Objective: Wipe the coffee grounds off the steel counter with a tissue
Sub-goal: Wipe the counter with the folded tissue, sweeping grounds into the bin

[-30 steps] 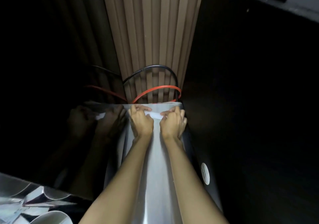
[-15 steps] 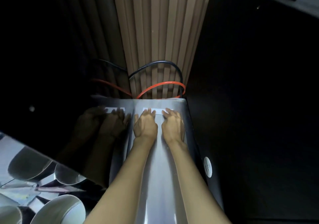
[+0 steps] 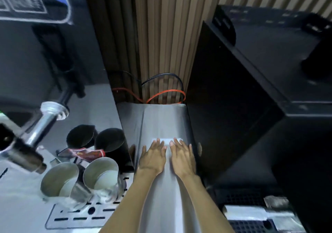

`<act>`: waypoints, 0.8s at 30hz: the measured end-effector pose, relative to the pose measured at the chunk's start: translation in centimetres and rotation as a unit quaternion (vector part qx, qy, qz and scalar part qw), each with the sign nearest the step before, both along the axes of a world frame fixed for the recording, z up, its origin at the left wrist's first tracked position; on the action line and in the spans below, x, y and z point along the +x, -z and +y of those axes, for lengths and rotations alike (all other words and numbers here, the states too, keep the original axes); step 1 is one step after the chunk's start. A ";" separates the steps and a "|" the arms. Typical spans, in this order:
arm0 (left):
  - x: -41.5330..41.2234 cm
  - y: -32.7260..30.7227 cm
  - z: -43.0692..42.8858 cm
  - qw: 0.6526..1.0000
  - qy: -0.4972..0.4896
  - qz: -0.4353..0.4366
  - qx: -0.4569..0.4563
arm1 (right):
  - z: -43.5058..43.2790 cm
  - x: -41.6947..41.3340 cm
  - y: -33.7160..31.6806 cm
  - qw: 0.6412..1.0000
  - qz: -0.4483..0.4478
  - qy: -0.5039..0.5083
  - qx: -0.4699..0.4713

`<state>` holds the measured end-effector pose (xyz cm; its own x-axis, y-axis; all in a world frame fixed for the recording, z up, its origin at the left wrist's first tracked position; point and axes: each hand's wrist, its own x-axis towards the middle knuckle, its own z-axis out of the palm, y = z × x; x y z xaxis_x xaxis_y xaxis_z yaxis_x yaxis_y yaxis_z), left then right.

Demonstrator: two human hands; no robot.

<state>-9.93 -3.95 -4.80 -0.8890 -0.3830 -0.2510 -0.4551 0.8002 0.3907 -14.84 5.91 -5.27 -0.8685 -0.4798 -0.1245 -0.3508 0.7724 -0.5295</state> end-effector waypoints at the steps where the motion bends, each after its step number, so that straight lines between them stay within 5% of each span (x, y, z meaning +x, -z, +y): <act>1: 1.2 -0.1 0.6 1.000 0.008 -0.004 -0.005 | 0.8 1.1 0.0 1.000 0.008 -0.005 0.011; 12: 13.4 0.5 6.6 0.996 0.054 0.025 -0.065 | 8.3 12.7 -0.3 0.995 0.049 -0.061 0.061; 18: 18.2 -0.6 8.6 0.988 0.040 0.113 -0.099 | 10.6 16.7 -0.4 0.979 0.171 -0.083 0.080; 24: 18.8 -0.8 7.9 0.989 0.034 0.110 -0.096 | 10.7 16.0 -0.7 0.982 0.150 -0.087 0.079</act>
